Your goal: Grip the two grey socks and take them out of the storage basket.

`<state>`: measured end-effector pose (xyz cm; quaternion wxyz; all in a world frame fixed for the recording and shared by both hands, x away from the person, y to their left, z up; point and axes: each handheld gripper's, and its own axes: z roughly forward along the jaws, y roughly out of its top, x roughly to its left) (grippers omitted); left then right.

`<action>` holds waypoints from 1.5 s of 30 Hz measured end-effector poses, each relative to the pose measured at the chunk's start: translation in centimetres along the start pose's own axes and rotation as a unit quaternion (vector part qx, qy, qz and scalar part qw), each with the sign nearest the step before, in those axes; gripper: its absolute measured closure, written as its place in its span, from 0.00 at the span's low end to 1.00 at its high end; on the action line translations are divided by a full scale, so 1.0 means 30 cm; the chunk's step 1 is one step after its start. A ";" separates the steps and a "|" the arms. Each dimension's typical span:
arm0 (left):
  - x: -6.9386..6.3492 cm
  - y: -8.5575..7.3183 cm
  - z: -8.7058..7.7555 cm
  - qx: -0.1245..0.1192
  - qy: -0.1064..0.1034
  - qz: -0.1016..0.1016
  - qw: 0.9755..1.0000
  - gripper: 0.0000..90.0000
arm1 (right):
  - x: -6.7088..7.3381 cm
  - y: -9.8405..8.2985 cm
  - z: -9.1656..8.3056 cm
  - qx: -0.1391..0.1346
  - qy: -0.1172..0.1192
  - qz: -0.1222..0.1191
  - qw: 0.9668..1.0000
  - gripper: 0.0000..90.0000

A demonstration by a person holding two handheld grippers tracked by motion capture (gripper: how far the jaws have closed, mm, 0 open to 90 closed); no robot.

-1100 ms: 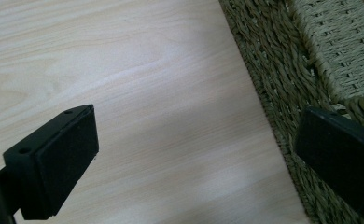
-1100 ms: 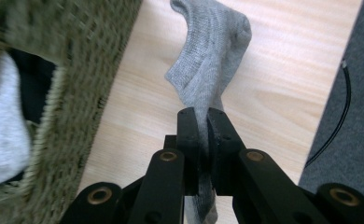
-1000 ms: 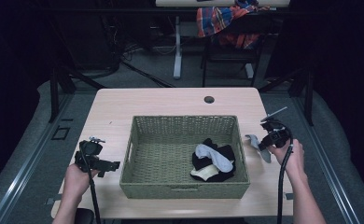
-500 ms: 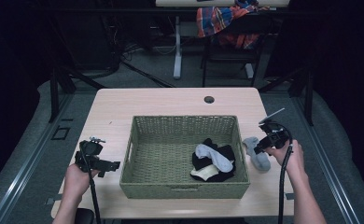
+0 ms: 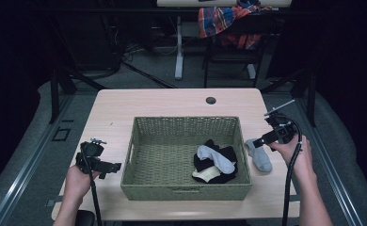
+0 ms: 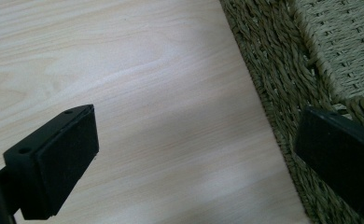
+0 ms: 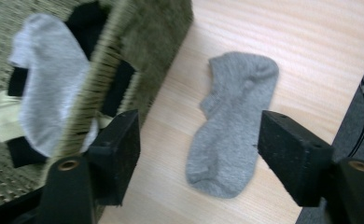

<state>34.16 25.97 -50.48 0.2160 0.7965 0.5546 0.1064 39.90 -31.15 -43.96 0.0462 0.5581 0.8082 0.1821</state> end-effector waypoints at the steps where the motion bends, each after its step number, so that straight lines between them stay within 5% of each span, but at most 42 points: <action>1: 0.000 0.000 0.001 -0.001 0.000 -0.001 1.000 0.00 | 0.008 0.004 -0.009 -0.004 0.002 -0.005 1.000 0.31; 10: -0.001 0.000 0.001 0.001 0.000 0.000 1.000 0.00 | 0.105 0.033 -0.072 -0.022 -0.003 -0.055 0.998 0.18; 18: 0.000 0.000 0.002 0.001 0.001 -0.001 1.000 0.00 | 0.214 0.063 -0.082 -0.025 0.019 -0.094 0.995 0.12; 28: 0.001 0.000 0.002 0.000 0.003 -0.003 1.000 0.00 | 0.320 0.110 -0.015 0.000 0.030 -0.131 0.991 0.00; 39: 0.000 -0.001 0.002 0.000 0.003 -0.004 1.000 0.00 | 0.386 0.124 0.065 0.025 0.027 -0.160 0.986 0.00; 45: 0.002 -0.003 0.002 0.001 0.003 -0.006 1.000 0.00 | 0.407 0.135 0.105 0.043 0.023 -0.171 0.984 0.12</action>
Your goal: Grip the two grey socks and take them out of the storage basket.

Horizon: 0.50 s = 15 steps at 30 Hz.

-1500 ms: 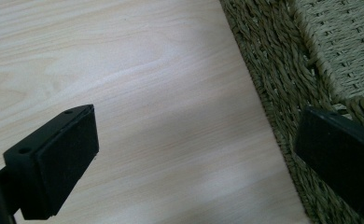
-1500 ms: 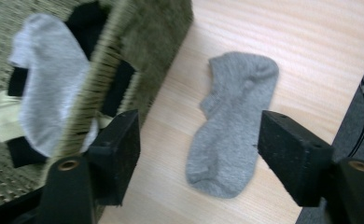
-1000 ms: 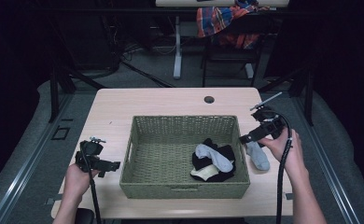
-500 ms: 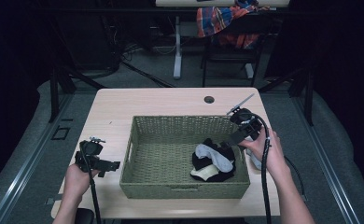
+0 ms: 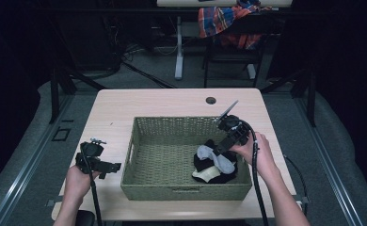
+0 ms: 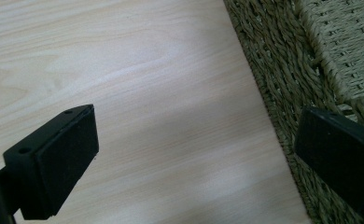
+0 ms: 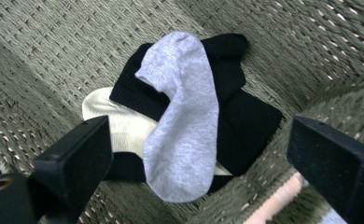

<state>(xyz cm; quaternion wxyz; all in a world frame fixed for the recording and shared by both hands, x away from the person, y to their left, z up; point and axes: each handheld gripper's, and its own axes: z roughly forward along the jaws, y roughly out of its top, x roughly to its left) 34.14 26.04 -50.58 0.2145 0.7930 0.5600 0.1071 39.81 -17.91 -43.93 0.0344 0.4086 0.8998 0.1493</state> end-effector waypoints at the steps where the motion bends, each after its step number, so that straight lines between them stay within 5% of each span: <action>1: 0.000 -0.001 -0.001 0.000 0.000 0.000 1.000 0.00 | 0.003 0.002 0.005 -0.005 0.004 0.006 1.000 0.16; 7: 0.002 -0.003 -0.003 0.001 0.001 0.000 1.000 0.00 | 0.009 0.012 0.036 -0.010 -0.003 0.007 1.000 0.28; 15: 0.002 -0.004 -0.002 0.001 0.001 -0.001 1.000 0.00 | 0.041 0.035 0.104 0.020 0.003 -0.001 1.000 0.50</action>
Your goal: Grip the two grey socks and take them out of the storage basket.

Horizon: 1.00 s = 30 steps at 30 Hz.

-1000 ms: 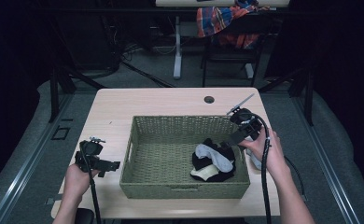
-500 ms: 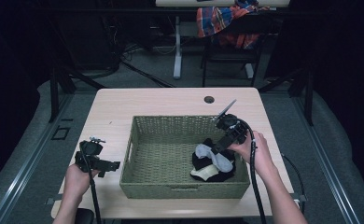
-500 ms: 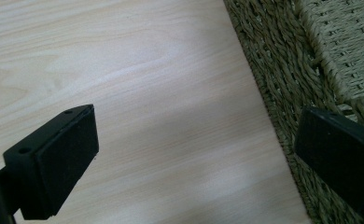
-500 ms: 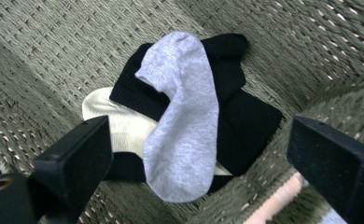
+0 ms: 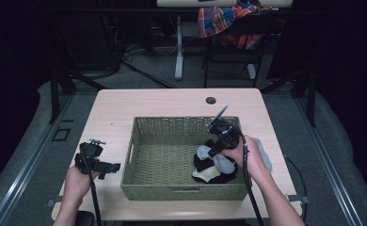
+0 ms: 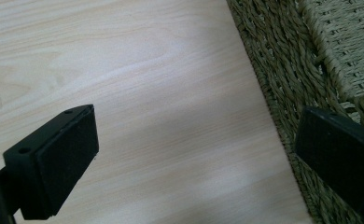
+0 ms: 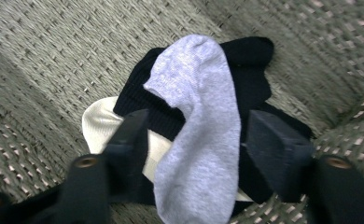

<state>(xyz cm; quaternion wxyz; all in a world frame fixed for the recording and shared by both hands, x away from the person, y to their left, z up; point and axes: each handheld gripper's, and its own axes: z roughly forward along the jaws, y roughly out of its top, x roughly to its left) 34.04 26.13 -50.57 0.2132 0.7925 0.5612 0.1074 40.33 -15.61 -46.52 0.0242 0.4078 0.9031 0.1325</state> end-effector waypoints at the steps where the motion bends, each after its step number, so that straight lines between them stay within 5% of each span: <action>1: 0.000 0.000 0.000 0.000 -0.001 0.000 1.000 0.00 | 0.004 0.002 0.011 0.001 -0.001 0.004 1.000 0.54; 14: -0.001 -0.001 -0.001 0.000 0.000 0.001 1.000 0.00 | 0.005 0.019 0.104 0.065 -0.015 0.000 0.998 0.74; 20: -0.003 0.000 -0.002 0.001 -0.001 0.003 1.000 0.00 | 0.000 0.013 0.108 0.059 -0.012 0.011 0.998 0.93; 30: -0.004 0.000 -0.001 0.001 -0.001 0.003 1.000 0.00 | 0.005 0.003 -0.016 0.017 -0.014 0.010 1.000 0.95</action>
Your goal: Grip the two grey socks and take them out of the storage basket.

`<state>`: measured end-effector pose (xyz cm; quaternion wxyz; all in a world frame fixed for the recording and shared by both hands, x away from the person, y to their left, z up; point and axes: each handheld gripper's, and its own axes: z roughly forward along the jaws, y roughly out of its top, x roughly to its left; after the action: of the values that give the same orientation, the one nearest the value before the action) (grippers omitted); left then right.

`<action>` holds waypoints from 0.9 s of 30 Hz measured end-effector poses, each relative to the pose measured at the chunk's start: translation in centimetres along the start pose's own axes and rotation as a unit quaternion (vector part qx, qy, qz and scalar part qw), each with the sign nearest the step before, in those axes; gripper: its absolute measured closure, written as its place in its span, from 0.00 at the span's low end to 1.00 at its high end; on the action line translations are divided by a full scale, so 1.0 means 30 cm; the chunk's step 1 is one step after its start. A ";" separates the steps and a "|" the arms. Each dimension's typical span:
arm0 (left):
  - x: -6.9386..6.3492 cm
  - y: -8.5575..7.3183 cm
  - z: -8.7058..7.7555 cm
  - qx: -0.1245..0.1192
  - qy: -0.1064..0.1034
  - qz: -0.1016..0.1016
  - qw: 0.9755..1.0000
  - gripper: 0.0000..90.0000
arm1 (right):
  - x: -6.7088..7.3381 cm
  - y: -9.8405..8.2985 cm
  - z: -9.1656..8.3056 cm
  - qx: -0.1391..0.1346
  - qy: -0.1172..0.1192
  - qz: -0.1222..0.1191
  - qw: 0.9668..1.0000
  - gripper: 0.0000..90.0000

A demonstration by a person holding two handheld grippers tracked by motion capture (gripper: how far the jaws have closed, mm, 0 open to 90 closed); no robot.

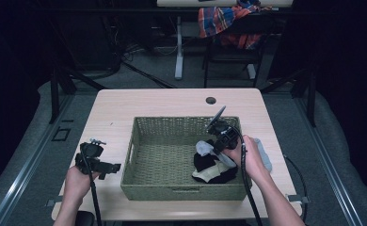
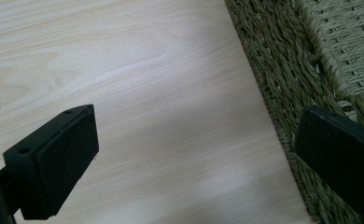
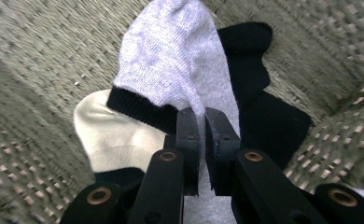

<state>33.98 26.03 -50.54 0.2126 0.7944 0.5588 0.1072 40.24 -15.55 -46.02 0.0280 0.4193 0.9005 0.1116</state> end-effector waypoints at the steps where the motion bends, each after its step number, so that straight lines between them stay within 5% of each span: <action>1: 0.000 0.000 0.000 0.000 0.000 0.000 1.000 0.00 | 0.004 -0.003 -0.011 -0.010 -0.001 0.004 1.000 0.95; 27: -0.002 -0.001 0.000 0.000 0.002 0.000 1.000 0.00 | 0.026 -0.029 -0.252 -0.091 -0.015 -0.003 0.996 0.95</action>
<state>33.94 26.00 -50.55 0.2115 0.7939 0.5595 0.1091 38.01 -16.83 -38.81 0.0801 0.4143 0.8872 0.1865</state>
